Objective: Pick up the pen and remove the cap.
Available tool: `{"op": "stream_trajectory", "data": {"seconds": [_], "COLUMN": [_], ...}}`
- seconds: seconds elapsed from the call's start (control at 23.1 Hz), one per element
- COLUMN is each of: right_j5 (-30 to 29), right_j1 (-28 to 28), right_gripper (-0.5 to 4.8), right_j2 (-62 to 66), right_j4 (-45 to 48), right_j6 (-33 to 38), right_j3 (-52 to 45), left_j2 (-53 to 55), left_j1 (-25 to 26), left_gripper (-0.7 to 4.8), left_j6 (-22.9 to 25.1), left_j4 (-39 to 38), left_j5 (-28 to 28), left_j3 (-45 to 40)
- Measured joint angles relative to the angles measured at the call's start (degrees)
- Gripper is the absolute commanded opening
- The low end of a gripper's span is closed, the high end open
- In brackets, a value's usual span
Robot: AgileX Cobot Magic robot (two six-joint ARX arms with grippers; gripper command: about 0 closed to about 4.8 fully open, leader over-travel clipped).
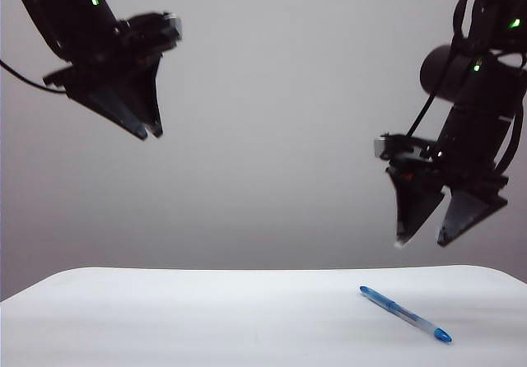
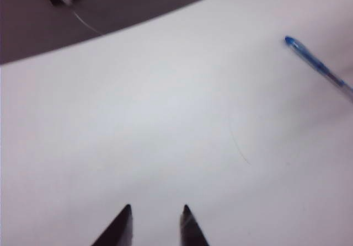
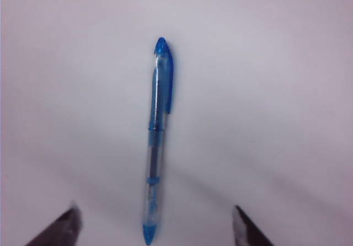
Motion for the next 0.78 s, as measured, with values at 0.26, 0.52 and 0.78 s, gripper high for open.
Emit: {"op": "stream_trajectory", "data": {"seconds": [0.26,0.52,0.78], "right_j5": [-0.13,2.4,5.6], "right_j1": [1.16,3.06,5.01], "right_gripper": [3.38,3.37,3.19], "right_j2": [5.09,9.22,10.75], "right_j4": [0.72,2.16,4.46], "right_j6": [-0.2,-0.22,-1.01], "right_j3": [0.02,0.02,0.04], "left_j2": [1.75,1.75,1.75], "left_j1": [-0.09,-0.09,-0.09], "left_gripper": [1.34,1.34,1.34], "left_j6": [0.02,0.04,0.04], "left_j4": [-0.68,-0.52,0.0], "left_j5": [2.93,3.06,3.06], "left_j3": [0.0,0.02,0.02]}}
